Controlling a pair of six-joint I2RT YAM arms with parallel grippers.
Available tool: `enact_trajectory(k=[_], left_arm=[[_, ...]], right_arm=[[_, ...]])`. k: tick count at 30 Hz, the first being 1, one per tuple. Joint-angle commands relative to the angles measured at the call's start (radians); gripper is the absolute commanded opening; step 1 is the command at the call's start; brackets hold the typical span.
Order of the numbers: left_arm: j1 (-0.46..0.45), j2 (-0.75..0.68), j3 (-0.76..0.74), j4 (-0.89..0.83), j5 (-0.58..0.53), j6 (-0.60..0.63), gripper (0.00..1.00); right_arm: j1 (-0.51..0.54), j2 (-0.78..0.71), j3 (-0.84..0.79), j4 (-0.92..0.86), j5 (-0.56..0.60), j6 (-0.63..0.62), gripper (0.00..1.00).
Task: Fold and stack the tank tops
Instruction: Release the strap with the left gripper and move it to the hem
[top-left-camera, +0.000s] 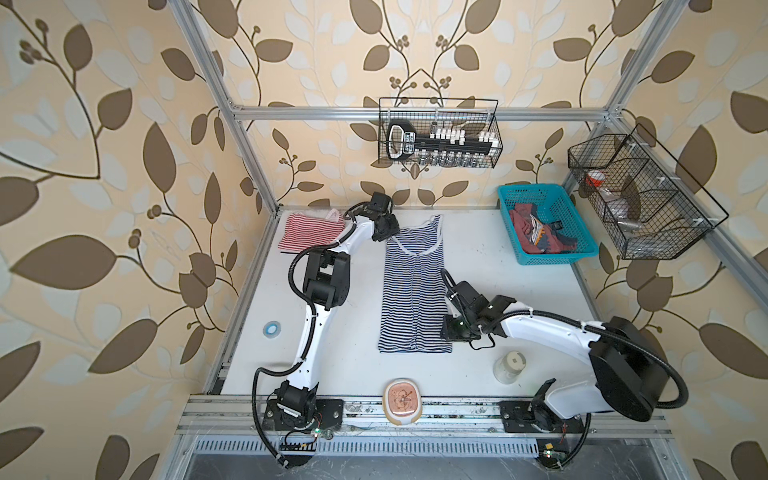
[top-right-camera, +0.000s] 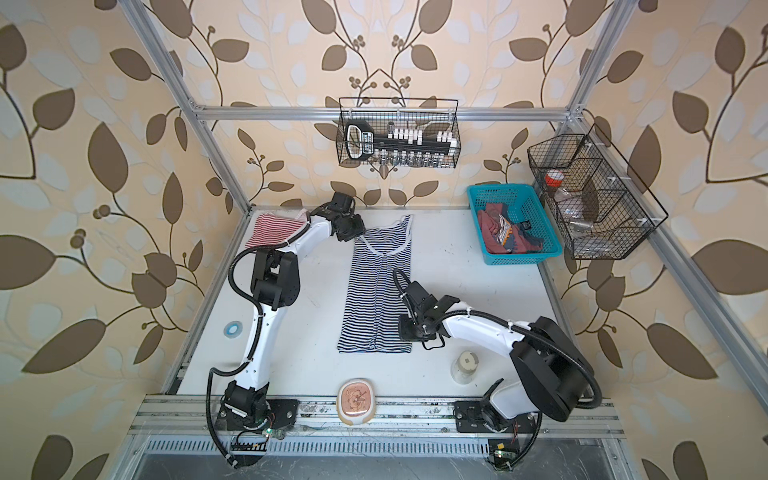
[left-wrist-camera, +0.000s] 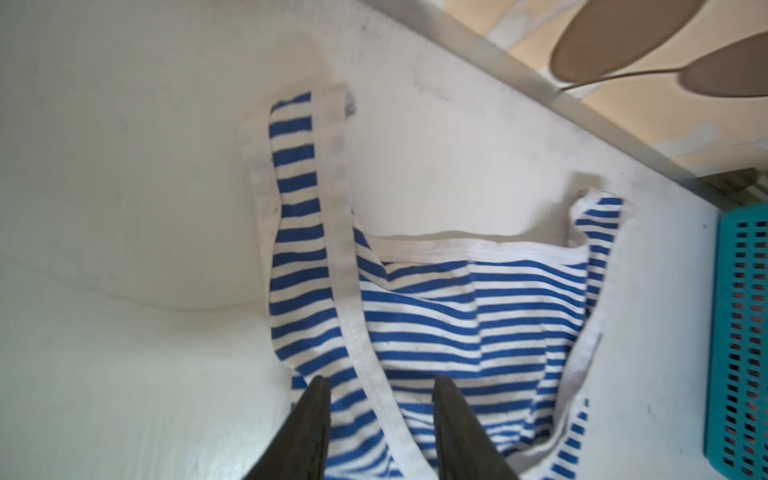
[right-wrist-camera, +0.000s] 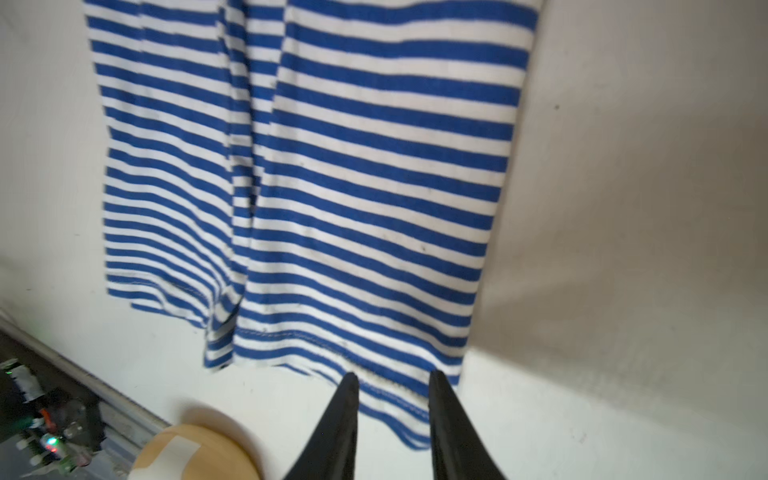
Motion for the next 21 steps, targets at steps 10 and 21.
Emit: enact_trajectory(k=[10, 21], left_arm=[[-0.014, -0.595, -0.393, -0.199, -0.018, 0.084, 0.55], [-0.282, -0.816, -0.94, -0.315, -0.026, -0.006, 0.55]], right_arm=[[-0.046, -0.155, -0.047, -0.105, 0.013, -0.068, 0.46], [-0.063, -0.124, -0.146, 0.007, -0.093, -0.078, 0.48]])
